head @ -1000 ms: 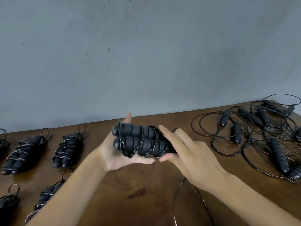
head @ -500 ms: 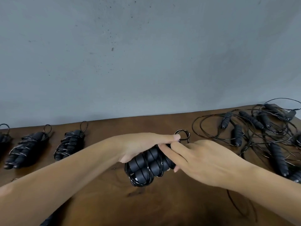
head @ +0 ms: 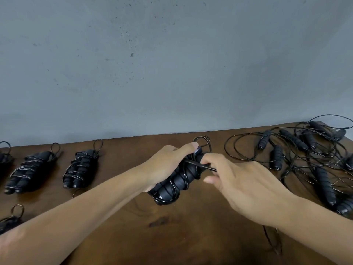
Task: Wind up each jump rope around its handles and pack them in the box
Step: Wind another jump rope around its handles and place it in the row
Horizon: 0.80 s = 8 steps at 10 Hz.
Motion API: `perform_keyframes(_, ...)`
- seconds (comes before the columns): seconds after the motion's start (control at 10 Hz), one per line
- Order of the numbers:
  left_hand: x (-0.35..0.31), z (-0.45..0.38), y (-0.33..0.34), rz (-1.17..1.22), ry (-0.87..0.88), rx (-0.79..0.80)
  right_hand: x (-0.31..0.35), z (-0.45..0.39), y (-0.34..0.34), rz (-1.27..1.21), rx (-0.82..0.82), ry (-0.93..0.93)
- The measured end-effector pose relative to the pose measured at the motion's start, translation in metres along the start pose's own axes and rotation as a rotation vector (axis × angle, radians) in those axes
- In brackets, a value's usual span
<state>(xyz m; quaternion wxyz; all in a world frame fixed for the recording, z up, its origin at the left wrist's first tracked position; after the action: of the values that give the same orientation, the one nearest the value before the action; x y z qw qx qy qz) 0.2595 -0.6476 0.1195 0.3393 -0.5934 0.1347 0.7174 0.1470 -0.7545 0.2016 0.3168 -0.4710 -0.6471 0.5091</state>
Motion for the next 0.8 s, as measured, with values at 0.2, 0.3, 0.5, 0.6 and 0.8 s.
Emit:
perform_keyframes(0.2,-0.012,0.000,-0.019,-0.005,0.077,-0.117,-0.027,0.007,0.001,-0.056,0.023,0.180)
perform_keyframes(0.3,-0.020,0.003,-0.020,0.007,0.146,-0.119,-0.039,0.009,0.005,-0.093,0.068,0.213)
perform_keyframes(0.5,-0.032,0.009,-0.019,-0.110,0.281,-0.058,-0.048,0.014,0.020,-0.226,0.254,0.067)
perform_keyframes(0.6,-0.039,0.013,-0.013,-0.258,0.335,0.020,-0.050,0.011,0.027,-0.154,0.276,0.011)
perform_keyframes(0.8,-0.048,0.019,0.009,-0.515,0.413,0.194,-0.035,-0.010,0.030,0.070,0.285,-0.207)
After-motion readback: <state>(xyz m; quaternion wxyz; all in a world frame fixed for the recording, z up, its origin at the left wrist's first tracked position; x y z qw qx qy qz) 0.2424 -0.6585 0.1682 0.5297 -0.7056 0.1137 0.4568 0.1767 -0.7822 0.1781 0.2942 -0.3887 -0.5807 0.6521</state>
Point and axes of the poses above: each hand's wrist, its own z-axis away from the middle knuckle, its own y-axis out of the palm, x = y × z, the point moved 7 cm from there along -z, towards the middle knuckle, and after that the axes turned 5 degrees about y, right-handed, at the moved point
